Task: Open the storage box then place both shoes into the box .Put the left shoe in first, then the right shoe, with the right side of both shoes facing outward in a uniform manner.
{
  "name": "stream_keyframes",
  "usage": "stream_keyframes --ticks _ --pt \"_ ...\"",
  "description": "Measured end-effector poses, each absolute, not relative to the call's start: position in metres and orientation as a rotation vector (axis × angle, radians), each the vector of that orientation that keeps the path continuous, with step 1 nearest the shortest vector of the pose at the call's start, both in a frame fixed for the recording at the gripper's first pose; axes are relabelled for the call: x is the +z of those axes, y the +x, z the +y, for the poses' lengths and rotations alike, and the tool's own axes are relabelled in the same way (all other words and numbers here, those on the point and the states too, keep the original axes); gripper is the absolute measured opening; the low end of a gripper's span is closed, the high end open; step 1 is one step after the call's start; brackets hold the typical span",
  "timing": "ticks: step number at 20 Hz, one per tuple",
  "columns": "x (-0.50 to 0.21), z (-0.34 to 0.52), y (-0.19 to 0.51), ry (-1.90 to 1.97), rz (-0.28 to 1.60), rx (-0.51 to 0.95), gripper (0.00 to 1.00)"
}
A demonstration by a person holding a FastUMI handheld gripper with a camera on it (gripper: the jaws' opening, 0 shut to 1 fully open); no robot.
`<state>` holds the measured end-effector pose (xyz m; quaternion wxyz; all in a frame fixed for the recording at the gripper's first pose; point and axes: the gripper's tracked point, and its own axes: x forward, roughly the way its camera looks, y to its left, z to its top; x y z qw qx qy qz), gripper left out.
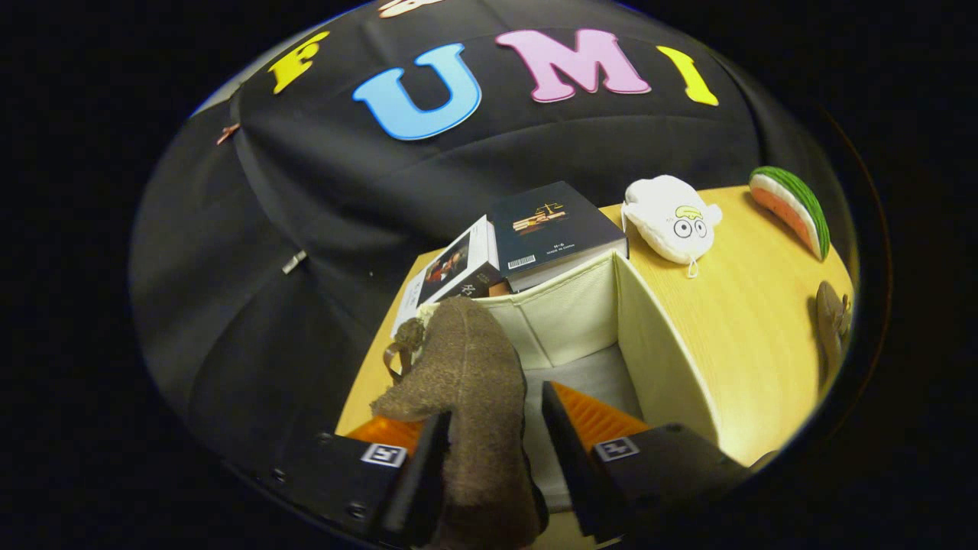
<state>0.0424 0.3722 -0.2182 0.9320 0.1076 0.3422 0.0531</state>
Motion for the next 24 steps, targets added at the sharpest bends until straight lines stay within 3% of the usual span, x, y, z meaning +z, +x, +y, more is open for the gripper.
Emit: stream_keyframes --ticks 2,3,12,19,24 --pt "-0.212 0.371 0.041 0.216 0.683 0.091 0.93" --pt "-0.21 0.375 0.04 0.235 0.69 0.104 0.96" --pt "-0.223 0.362 0.038 0.221 0.758 0.1 0.98" --pt "-0.245 0.366 0.011 0.229 0.909 0.203 0.95" --pt "-0.184 0.353 0.021 0.308 0.768 0.218 0.98"
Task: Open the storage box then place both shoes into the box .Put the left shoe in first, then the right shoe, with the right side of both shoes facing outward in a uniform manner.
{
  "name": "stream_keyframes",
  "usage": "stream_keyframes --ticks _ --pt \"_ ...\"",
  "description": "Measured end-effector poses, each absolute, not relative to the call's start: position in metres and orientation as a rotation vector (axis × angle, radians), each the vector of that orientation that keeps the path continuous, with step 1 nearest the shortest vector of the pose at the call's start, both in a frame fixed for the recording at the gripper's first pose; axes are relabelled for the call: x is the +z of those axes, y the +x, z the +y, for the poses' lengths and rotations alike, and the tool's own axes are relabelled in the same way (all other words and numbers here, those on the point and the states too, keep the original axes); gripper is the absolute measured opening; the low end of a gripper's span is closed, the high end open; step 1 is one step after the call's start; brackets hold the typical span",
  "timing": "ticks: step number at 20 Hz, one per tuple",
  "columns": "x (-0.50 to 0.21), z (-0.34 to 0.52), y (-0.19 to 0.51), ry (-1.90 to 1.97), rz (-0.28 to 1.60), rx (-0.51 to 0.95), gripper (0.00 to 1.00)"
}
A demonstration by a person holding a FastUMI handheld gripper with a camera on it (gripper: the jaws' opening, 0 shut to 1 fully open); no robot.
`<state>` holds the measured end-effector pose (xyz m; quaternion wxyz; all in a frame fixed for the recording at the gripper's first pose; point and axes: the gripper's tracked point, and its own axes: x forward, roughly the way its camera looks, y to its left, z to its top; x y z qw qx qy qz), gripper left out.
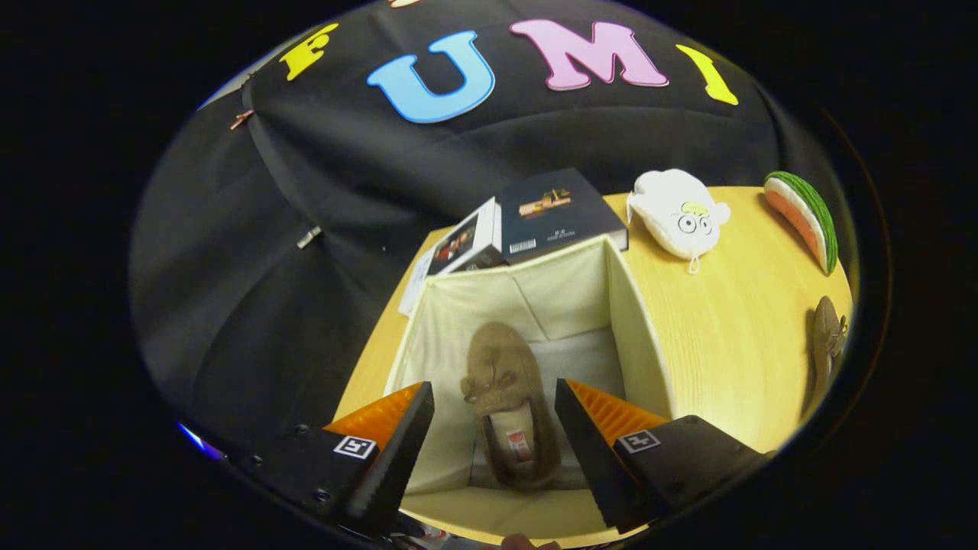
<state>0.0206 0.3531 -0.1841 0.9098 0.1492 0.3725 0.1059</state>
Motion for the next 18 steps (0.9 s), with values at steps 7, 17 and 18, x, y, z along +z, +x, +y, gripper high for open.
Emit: stream_keyframes --ticks 7,17,18 --pt "-0.123 0.221 0.003 0.31 0.616 0.183 0.98" --pt "-0.155 -0.023 -0.04 0.016 0.57 -0.011 0.98" --pt "-0.165 -0.039 -0.043 -0.006 0.58 -0.019 0.98"
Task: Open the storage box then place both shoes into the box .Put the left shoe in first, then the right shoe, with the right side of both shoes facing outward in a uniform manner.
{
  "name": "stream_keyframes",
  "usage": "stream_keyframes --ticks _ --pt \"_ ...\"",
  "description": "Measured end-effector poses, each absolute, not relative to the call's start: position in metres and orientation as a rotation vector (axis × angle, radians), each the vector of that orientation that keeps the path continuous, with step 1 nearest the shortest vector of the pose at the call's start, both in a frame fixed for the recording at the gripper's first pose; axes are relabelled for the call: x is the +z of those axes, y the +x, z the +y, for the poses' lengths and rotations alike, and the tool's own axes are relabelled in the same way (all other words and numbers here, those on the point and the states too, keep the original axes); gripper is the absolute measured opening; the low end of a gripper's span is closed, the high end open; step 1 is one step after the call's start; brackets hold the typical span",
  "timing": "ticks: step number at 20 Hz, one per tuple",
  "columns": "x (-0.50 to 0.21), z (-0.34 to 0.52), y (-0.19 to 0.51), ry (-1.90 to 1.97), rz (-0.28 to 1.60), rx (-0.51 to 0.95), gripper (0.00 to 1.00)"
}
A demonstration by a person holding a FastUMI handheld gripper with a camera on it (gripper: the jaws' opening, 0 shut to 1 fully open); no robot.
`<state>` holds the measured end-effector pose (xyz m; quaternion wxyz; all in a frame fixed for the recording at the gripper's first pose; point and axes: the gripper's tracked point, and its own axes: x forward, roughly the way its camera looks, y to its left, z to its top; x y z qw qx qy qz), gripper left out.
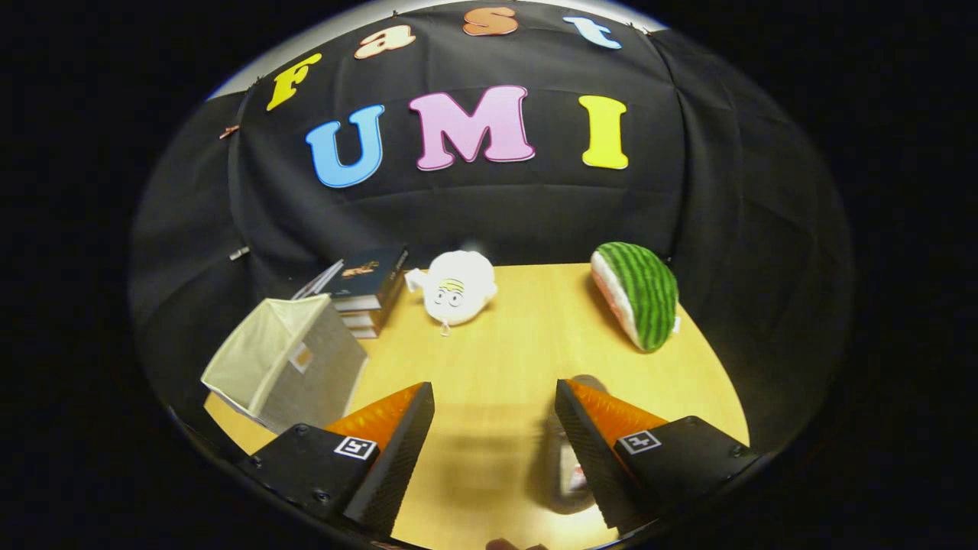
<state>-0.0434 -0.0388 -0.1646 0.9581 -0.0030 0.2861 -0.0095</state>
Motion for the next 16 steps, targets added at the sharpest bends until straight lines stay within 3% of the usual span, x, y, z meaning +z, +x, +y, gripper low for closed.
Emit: stream_keyframes --ticks 7,14,16 --pt "-0.234 -0.128 -0.061 -0.044 0.678 -0.061 0.98" --pt "-0.278 -0.147 -0.066 0.08 0.839 -0.033 0.99" --pt "-0.281 -0.144 -0.067 0.089 0.854 -0.017 0.96"
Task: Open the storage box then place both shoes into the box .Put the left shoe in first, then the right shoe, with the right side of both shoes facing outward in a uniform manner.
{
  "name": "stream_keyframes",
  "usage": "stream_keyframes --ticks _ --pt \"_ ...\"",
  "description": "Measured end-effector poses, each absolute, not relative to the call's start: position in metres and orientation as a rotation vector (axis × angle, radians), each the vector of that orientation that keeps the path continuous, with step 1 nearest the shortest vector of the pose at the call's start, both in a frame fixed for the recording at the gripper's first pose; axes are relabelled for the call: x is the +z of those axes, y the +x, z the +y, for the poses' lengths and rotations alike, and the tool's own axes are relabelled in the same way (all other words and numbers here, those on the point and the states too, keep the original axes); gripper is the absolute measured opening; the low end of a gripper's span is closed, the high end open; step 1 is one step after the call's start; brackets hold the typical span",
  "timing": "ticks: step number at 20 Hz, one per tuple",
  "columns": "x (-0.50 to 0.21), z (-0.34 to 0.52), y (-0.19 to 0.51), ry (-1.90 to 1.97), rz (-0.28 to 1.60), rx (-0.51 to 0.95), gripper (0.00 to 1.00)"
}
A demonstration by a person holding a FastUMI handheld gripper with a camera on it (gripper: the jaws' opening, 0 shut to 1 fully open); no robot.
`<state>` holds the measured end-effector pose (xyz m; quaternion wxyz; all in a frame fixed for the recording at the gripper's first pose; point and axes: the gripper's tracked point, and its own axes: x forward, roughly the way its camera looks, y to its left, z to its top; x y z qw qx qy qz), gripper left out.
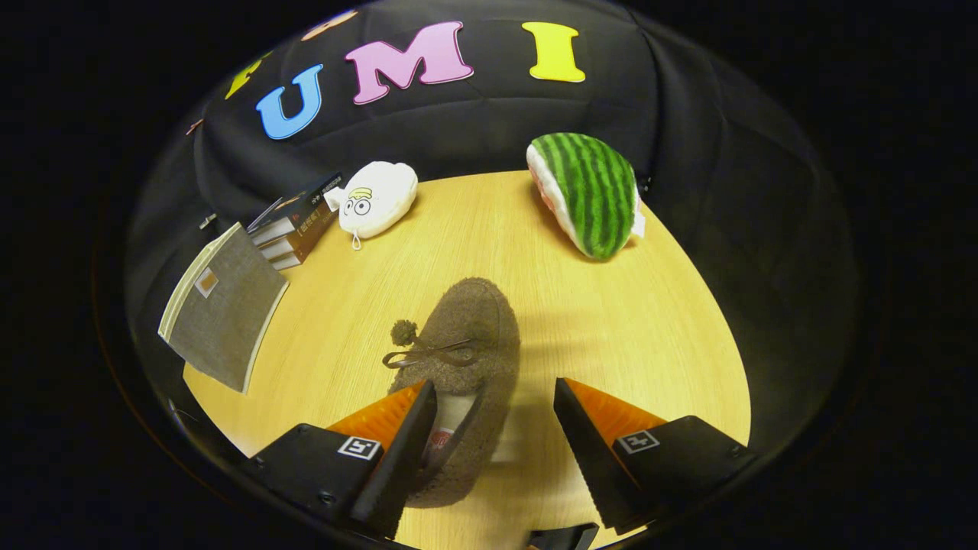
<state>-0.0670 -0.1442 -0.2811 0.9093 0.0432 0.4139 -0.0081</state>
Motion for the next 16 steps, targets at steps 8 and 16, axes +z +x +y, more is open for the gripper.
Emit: stream_keyframes --ticks 8,16 --pt "-0.297 -0.14 -0.062 0.045 0.893 -0.016 0.72" --pt "-0.319 -0.146 -0.035 0.158 0.918 -0.037 0.44"
